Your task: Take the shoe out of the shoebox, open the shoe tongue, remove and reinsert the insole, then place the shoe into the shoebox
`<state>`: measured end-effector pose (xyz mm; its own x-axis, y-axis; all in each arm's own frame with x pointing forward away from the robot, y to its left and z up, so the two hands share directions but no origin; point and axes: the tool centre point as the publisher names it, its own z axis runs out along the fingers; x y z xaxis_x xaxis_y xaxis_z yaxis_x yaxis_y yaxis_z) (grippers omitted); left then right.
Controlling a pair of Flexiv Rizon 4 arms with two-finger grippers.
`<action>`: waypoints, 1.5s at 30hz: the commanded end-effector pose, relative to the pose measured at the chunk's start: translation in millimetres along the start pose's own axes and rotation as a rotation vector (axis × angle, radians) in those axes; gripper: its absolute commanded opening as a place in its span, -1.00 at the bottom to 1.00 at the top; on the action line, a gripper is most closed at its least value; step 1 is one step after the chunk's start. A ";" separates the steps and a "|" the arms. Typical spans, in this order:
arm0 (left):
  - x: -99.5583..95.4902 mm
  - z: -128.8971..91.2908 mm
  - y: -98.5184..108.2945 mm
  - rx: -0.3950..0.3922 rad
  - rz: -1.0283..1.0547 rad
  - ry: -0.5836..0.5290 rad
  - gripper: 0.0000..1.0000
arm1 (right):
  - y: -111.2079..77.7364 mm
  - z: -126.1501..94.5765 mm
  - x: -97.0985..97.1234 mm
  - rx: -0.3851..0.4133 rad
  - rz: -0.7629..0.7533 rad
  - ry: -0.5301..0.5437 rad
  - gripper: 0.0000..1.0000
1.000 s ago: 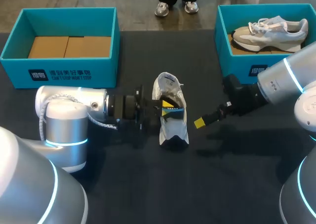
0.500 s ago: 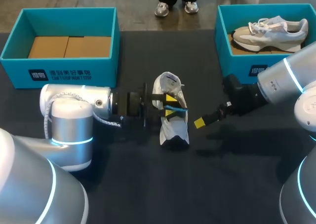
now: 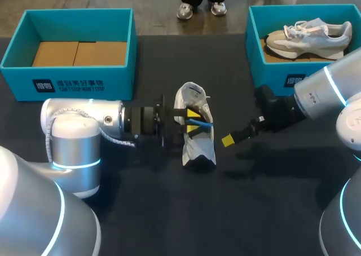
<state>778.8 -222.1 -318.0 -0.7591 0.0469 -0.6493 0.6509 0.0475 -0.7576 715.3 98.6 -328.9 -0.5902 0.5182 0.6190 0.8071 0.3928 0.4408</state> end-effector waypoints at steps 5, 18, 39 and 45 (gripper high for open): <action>10.0 6.0 -2.0 0.002 -0.007 0.017 -1.00 | 0.3 0.9 0.3 0.001 0.000 -0.002 1.00; 11.4 8.2 17.6 -0.068 0.000 0.029 -1.00 | 0.3 0.9 0.3 0.001 0.000 -0.002 1.00; 3.5 5.3 -1.7 -0.036 0.011 0.018 -0.46 | 0.3 0.9 0.3 0.001 0.000 -0.002 1.00; 5.6 10.0 -1.0 -0.028 0.008 0.033 -1.00 | 0.3 0.9 0.3 0.001 0.000 -0.002 1.00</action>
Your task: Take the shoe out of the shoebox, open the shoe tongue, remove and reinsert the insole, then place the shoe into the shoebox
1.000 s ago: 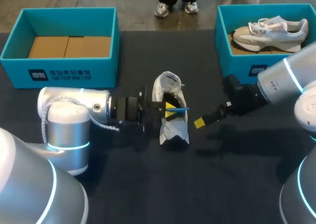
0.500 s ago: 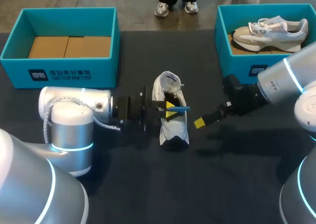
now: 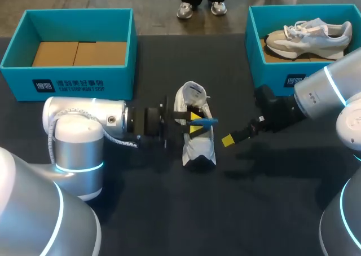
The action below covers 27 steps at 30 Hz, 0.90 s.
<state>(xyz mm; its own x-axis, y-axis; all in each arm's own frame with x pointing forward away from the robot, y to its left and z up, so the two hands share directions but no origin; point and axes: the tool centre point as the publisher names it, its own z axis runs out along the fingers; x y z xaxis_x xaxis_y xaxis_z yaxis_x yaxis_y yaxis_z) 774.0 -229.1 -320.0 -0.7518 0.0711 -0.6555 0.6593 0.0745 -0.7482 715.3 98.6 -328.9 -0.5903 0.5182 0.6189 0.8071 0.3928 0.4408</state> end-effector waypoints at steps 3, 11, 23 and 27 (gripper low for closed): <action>2.9 5.4 5.6 -0.005 0.006 0.028 -1.00 | 0.2 0.9 0.3 0.001 0.000 -0.002 1.00; 5.2 6.7 24.6 -0.021 0.009 0.048 -1.00 | 0.2 0.9 0.3 0.001 0.000 -0.002 1.00; 6.7 2.8 37.3 -0.054 -0.002 0.052 -0.04 | 0.2 0.9 0.3 0.001 0.000 -0.002 1.00; 1.0 0.7 26.0 -0.032 -0.002 0.026 0.18 | 0.2 0.9 0.3 0.001 0.000 -0.002 1.00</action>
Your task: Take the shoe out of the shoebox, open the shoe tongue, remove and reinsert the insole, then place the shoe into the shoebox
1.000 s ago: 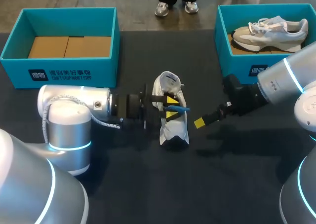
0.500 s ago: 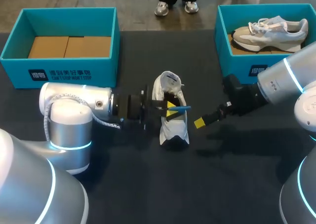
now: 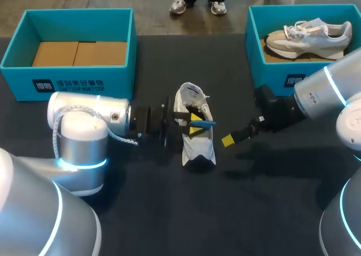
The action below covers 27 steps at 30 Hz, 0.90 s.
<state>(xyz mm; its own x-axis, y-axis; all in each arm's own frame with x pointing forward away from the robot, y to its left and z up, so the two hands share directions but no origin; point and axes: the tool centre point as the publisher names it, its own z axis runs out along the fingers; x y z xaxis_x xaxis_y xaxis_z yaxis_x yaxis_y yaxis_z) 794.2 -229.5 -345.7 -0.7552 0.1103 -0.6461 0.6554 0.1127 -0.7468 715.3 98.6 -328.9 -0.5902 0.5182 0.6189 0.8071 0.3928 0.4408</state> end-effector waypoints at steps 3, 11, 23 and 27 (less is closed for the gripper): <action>-3.9 -4.1 -15.1 0.025 0.014 -0.023 -0.06 | 0.3 0.9 0.3 0.001 0.000 -0.002 1.00; -3.9 -3.3 -29.8 0.059 0.031 -0.024 -0.21 | 0.3 0.9 0.3 0.001 0.000 -0.002 1.00; -1.3 -3.6 -21.0 0.031 0.040 0.014 -1.00 | 0.3 0.9 0.3 0.001 0.000 -0.002 1.00; 0.9 -4.8 -11.1 0.005 0.014 0.017 -1.00 | 0.3 0.9 0.3 0.001 0.000 -0.002 1.00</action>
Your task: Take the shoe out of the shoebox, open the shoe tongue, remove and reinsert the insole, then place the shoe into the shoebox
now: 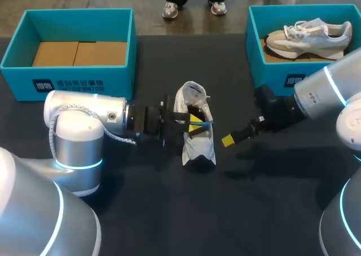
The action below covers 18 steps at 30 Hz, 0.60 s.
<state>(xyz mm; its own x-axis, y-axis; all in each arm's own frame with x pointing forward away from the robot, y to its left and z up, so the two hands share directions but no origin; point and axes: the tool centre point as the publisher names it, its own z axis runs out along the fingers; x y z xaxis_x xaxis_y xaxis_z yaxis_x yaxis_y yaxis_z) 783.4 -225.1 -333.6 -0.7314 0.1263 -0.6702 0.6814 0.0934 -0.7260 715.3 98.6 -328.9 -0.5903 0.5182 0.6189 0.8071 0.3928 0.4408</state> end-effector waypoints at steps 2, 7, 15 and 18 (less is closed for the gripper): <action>0.8 0.9 5.9 -0.010 -0.030 -0.001 -1.00 | 0.3 0.9 0.3 0.001 0.000 -0.002 1.00; 3.3 2.0 8.4 -0.019 -0.041 0.000 -0.97 | 0.3 0.9 0.3 0.001 0.000 -0.002 1.00; -1.8 -2.0 -7.6 0.013 -0.019 -0.018 -0.33 | 0.3 0.9 0.3 0.001 0.000 -0.002 1.00; -1.7 -3.6 -13.6 0.022 -0.011 -0.019 -0.44 | 0.3 0.9 0.3 0.001 0.000 -0.002 1.00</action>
<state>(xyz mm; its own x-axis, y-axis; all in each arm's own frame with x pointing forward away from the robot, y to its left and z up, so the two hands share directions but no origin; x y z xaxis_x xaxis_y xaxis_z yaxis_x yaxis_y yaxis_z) 780.2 -227.5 -325.2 -0.7409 0.1102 -0.6625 0.6707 0.0685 -0.7386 715.3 98.6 -328.9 -0.5902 0.5182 0.6189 0.8071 0.3928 0.4408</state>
